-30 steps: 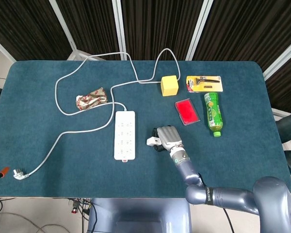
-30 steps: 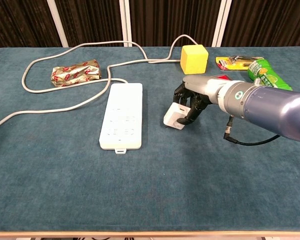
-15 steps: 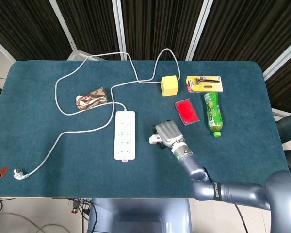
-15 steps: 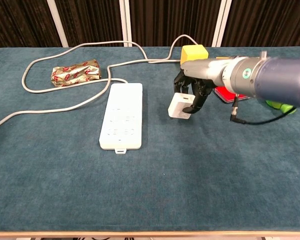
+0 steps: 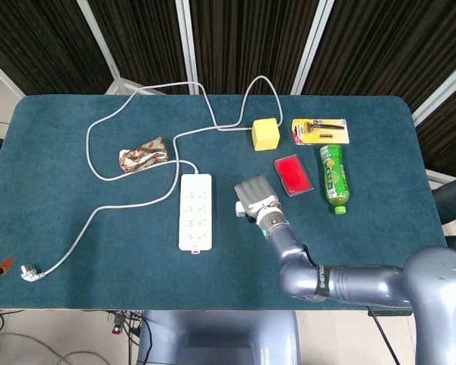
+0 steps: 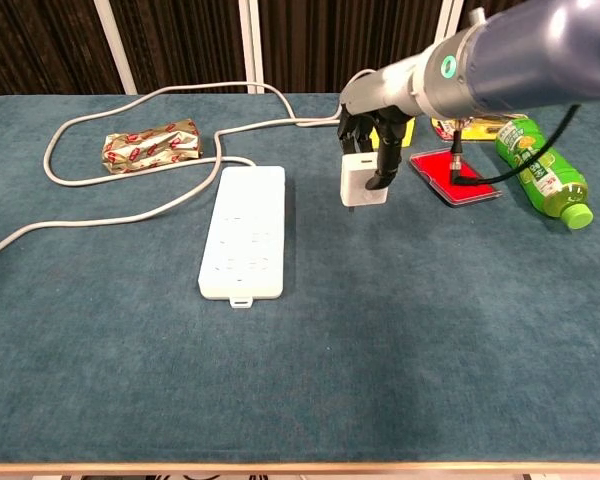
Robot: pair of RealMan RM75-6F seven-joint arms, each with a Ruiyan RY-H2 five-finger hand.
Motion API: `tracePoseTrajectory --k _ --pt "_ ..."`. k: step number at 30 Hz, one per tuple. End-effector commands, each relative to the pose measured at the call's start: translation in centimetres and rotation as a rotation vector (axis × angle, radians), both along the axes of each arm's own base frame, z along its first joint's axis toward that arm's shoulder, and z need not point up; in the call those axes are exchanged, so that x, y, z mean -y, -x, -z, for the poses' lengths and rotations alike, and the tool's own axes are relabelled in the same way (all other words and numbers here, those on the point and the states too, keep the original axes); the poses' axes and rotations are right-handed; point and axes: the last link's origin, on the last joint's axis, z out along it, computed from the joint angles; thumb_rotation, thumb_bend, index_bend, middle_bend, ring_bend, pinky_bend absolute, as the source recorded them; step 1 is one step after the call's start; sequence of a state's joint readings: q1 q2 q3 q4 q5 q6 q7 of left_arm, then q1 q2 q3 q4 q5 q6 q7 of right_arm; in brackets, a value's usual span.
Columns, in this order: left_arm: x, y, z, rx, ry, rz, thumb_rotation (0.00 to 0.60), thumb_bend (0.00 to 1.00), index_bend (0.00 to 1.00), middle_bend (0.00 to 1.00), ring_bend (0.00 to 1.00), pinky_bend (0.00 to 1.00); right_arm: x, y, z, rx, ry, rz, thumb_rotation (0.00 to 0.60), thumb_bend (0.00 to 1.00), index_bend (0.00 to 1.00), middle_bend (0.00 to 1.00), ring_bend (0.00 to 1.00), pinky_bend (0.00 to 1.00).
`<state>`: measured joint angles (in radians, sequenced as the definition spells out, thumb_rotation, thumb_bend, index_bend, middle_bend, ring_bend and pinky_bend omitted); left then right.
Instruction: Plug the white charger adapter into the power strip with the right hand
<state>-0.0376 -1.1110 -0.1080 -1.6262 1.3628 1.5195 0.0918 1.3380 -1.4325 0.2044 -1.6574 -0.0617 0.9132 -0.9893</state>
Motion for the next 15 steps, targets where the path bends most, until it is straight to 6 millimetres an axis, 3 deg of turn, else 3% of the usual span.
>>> tracePoseTrajectory --k 1,15 --pt "-0.1 0.0 0.1 -0.001 0.002 0.0 0.6 0.08 0.2 0.0 0.0 0.0 0.2 -3.1 0.3 0.001 -0.009 0.025 0.6 0.5 0.74 0.59 0.53 0.31" --pt "0.0 -0.1 0.0 0.001 0.004 0.007 0.6 0.09 0.2 0.0 0.0 0.0 0.6 -7.8 1.6 0.079 -0.031 0.057 0.6 0.5 0.74 0.59 0.53 0.31"
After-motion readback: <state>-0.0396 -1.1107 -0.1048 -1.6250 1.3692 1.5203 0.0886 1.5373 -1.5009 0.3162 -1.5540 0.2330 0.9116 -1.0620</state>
